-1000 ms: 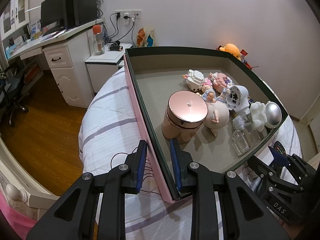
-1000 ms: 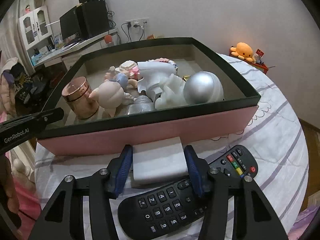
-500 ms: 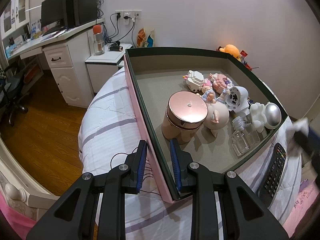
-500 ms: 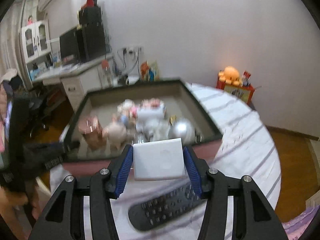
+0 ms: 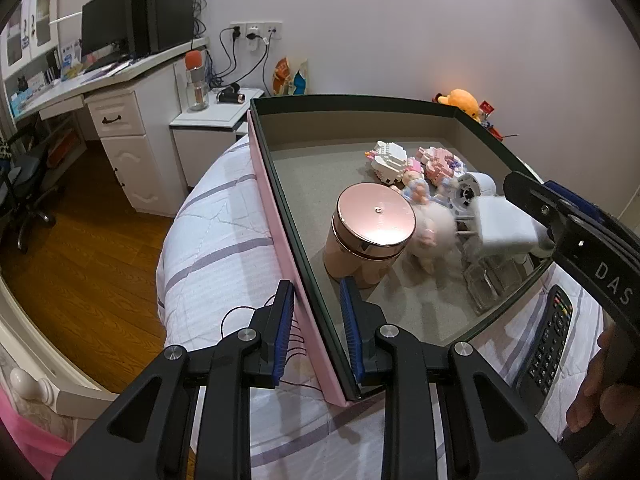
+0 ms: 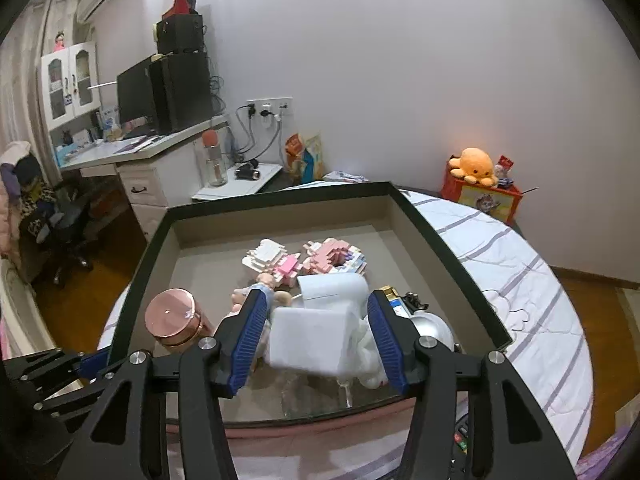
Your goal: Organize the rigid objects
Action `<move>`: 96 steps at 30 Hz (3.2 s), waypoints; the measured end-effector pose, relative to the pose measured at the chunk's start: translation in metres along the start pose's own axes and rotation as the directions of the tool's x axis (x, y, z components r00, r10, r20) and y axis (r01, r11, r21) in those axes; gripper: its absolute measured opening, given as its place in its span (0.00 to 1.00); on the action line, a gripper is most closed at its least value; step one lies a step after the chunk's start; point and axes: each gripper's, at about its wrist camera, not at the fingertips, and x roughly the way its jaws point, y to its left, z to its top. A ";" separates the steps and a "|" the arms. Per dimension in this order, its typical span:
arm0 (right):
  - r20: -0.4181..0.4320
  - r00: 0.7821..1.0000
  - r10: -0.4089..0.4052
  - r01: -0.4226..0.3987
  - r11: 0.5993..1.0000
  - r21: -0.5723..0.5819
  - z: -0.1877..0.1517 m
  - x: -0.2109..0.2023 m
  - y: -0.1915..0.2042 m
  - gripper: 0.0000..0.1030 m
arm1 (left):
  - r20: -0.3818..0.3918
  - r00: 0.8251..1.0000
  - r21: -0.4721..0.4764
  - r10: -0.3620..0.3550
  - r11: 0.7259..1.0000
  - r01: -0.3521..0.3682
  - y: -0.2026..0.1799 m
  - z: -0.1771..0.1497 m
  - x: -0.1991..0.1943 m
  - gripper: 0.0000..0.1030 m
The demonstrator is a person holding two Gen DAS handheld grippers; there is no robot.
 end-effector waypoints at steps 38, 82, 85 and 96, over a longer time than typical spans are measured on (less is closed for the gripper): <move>-0.259 0.907 -0.332 0.417 0.797 0.437 -0.091 -0.009 -0.060 0.55 | 0.021 0.999 0.046 -0.028 0.999 0.027 0.001 -0.003 -0.001 0.27; 0.045 0.999 -0.027 0.025 0.999 0.045 0.023 -0.002 0.024 0.77 | 0.036 0.998 -0.045 -0.050 0.998 0.052 0.015 0.001 -0.005 0.64; 0.090 0.994 -0.059 0.056 0.998 0.036 0.023 -0.035 0.027 0.79 | 0.105 0.994 -0.049 -0.040 0.998 0.045 0.016 0.002 -0.034 0.75; 0.304 0.946 -0.107 0.110 0.994 0.009 0.001 -0.200 0.055 1.00 | 0.424 0.904 0.054 -0.049 0.998 0.028 -0.001 -0.024 -0.196 1.00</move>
